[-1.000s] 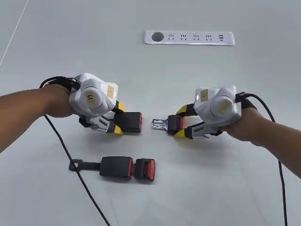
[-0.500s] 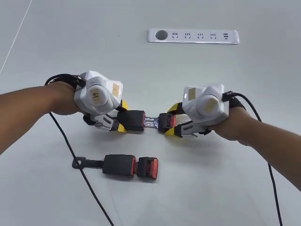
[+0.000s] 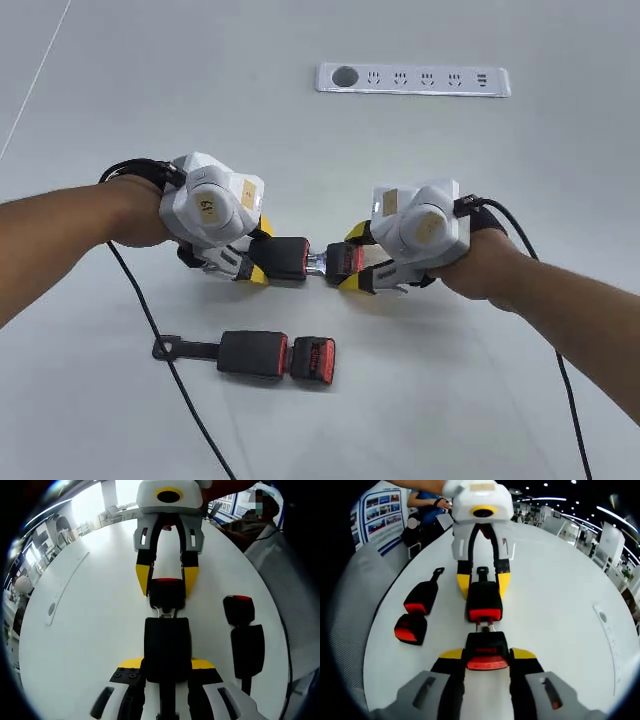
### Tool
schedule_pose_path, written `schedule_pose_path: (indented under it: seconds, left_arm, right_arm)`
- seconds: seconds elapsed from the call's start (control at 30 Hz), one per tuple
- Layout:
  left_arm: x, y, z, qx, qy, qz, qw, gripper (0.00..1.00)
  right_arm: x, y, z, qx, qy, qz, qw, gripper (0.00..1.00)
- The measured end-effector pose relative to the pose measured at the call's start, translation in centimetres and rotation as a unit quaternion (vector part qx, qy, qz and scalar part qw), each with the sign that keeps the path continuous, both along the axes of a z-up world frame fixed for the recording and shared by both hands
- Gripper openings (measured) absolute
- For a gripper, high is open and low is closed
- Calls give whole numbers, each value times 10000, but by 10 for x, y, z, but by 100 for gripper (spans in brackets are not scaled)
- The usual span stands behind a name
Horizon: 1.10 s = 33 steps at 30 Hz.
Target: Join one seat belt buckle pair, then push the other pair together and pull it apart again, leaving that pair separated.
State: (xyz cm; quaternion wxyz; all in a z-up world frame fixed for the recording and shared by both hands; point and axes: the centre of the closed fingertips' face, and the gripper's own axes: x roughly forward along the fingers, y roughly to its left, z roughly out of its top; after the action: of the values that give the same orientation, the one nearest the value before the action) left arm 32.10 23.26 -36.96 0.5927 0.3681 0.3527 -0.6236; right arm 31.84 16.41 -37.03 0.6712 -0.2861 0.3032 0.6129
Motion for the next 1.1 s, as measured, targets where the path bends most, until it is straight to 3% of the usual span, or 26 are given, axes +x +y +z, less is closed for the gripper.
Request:
schedule_pose_path:
  seconds: [0.17, 0.27, 0.47, 0.73, 1.1]
  left_arm:
    - [0, -1, 0, 164, -38, -126, 9998, 33]
    - [0, -1, -1, 222, -45, -189, 9996, 33]
    - [0, 0, -1, 167, -12, -131, 9998, 33]
    - [0, -1, -1, 169, 4, -69, 9998, 33]
    - [2, 1, -4, 156, 17, 24, 9999, 33]
  right_arm:
    - [0, 3, -1, -29, 17, -90, 10000, 32]
    - [-1, 15, -1, 84, 57, -146, 9998, 32]
    - [0, 18, -1, 69, 147, -258, 9995, 31]
    - [0, 19, -3, -166, 256, -395, 9988, 32]
    - [0, 19, -4, -408, 336, -309, 9981, 32]
